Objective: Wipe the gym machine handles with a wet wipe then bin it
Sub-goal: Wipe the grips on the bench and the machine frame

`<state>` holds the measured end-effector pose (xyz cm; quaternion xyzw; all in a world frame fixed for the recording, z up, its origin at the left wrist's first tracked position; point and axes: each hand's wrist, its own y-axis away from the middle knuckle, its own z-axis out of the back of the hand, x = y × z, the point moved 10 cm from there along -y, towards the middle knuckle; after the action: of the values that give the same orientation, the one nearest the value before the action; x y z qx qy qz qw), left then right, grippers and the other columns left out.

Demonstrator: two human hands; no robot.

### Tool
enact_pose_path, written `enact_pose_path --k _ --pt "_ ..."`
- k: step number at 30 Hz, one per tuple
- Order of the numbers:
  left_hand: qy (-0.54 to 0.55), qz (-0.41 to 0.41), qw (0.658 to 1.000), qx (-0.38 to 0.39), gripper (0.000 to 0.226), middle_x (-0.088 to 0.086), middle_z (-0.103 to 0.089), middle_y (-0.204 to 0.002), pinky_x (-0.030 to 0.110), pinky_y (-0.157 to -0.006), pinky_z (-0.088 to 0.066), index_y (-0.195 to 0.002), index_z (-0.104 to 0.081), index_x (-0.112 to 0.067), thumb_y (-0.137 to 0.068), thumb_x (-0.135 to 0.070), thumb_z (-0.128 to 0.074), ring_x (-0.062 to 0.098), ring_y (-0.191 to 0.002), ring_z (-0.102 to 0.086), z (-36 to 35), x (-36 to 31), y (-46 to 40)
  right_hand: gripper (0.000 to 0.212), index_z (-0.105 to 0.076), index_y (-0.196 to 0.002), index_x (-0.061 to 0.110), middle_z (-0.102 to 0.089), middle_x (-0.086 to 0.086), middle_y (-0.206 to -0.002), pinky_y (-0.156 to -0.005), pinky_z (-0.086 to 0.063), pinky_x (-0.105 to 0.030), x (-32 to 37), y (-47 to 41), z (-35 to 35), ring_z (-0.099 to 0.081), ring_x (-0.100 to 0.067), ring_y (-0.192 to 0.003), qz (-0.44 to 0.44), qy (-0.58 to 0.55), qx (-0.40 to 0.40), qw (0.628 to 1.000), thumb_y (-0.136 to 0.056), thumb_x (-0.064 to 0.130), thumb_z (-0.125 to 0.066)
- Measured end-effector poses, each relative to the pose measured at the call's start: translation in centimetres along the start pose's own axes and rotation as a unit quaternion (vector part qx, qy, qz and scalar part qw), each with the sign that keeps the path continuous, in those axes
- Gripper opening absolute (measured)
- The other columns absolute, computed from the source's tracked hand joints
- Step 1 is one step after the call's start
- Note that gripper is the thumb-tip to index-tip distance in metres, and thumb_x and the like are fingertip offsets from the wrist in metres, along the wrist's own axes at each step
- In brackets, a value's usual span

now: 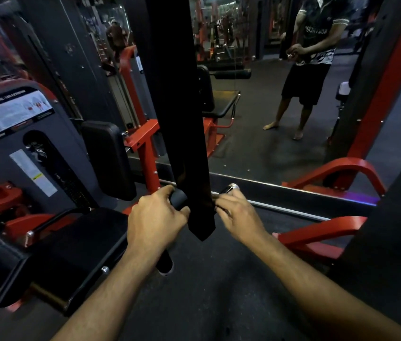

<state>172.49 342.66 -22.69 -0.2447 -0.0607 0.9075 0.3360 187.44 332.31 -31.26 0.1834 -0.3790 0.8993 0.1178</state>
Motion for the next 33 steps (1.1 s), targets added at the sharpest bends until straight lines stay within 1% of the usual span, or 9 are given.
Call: enact_pose_path --k 6,9,15,20,23,26,29,31,33 --pt "0.017 0.002 1.000 0.000 0.033 -0.004 -0.072 -0.086 0.033 -0.068 -0.053 -0.108 -0.066 -0.034 -0.077 -0.045 -0.072 0.025 -0.079 -0.072 -0.2 0.4 -0.2 0.030 -0.075 -0.113 0.020 -0.072 0.009 -0.119 -0.084 -0.056 -0.036 -5.4 -0.5 1.4 -0.065 -0.021 -0.091 -0.074 0.041 -0.022 0.996 -0.086 0.007 -0.072" --pt "0.019 0.006 1.000 0.003 0.030 -0.006 -0.070 -0.083 0.032 -0.066 -0.053 -0.106 -0.067 -0.032 -0.078 -0.044 -0.073 0.023 -0.076 -0.072 -0.3 0.6 -0.3 0.028 -0.075 -0.113 0.023 -0.073 0.010 -0.118 -0.089 -0.056 -0.035 -5.9 -0.6 1.2 -0.070 -0.016 -0.104 -0.131 -0.003 -0.040 0.991 -0.089 0.012 -0.066" --pt "0.012 0.006 1.000 0.003 0.028 -0.004 -0.068 -0.082 0.029 -0.066 -0.041 -0.104 -0.067 -0.030 -0.080 -0.043 -0.074 0.028 -0.085 -0.070 0.0 0.3 -0.2 0.031 -0.075 -0.114 0.022 -0.071 0.011 -0.122 -0.092 -0.056 -0.033 -2.6 0.6 -0.3 -0.069 -0.012 -0.108 -0.073 -0.056 -0.008 0.996 -0.087 0.008 -0.069" --pt "0.016 0.004 1.000 -0.003 0.031 -0.002 -0.072 -0.087 0.029 -0.067 -0.043 -0.108 -0.068 -0.032 -0.079 -0.042 -0.073 0.029 -0.087 -0.070 0.1 0.4 -0.3 0.025 -0.077 -0.104 0.017 -0.075 0.008 -0.107 -0.087 -0.044 -0.017 -5.8 0.4 3.5 -0.061 -0.014 -0.090 -0.106 -0.002 -0.090 0.990 -0.085 0.003 -0.068" --pt "0.021 0.010 1.000 0.003 0.032 -0.008 -0.064 -0.082 0.028 -0.067 -0.043 -0.110 -0.068 -0.033 -0.080 -0.041 -0.074 0.027 -0.087 -0.070 0.1 0.3 -0.1 0.011 -0.075 -0.092 0.017 -0.074 0.000 -0.089 -0.077 -0.047 -0.022 -10.2 3.0 4.0 -0.065 -0.013 -0.080 -0.330 -0.082 -0.172 0.925 -0.089 0.007 -0.069" --pt "0.026 0.010 1.000 0.008 0.030 -0.007 -0.069 -0.085 0.030 -0.067 -0.048 -0.108 -0.067 -0.034 -0.079 -0.042 -0.073 0.025 -0.083 -0.070 0.0 0.3 -0.1 0.018 -0.066 -0.083 0.015 -0.072 -0.013 -0.085 -0.070 -0.060 -0.031 -11.7 6.6 -1.6 -0.068 -0.015 -0.069 -0.506 -0.342 -0.232 0.757 -0.093 0.001 -0.066" --pt "0.017 0.008 1.000 0.003 0.035 0.001 -0.073 -0.095 0.031 -0.069 -0.046 -0.114 -0.068 -0.033 -0.081 -0.041 -0.075 0.030 -0.091 -0.070 0.0 0.3 -0.2 0.015 -0.061 -0.087 0.009 -0.066 -0.012 -0.080 -0.064 -0.060 -0.023 -10.6 6.3 -5.2 -0.064 -0.015 -0.069 -0.543 -0.477 -0.275 0.634 -0.096 -0.004 -0.059" --pt "0.013 0.005 1.000 -0.001 0.038 0.003 -0.074 -0.097 0.031 -0.070 -0.046 -0.117 -0.067 -0.032 -0.081 -0.042 -0.075 0.031 -0.093 -0.070 0.1 0.3 -0.3 0.014 -0.060 -0.088 0.008 -0.063 -0.009 -0.076 -0.060 -0.058 -0.021 -9.5 6.2 -6.4 -0.061 -0.015 -0.068 -0.551 -0.516 -0.282 0.592 -0.097 -0.003 -0.059" --pt "0.009 0.005 1.000 -0.003 0.039 0.005 -0.074 -0.099 0.033 -0.072 -0.047 -0.118 -0.067 -0.031 -0.081 -0.041 -0.075 0.033 -0.095 -0.070 0.1 0.3 -0.3 0.015 -0.063 -0.086 0.010 -0.066 -0.006 -0.077 -0.063 -0.053 -0.024 -8.4 6.9 -7.3 -0.060 -0.014 -0.069 -0.565 -0.499 -0.233 0.615 -0.095 -0.002 -0.061"
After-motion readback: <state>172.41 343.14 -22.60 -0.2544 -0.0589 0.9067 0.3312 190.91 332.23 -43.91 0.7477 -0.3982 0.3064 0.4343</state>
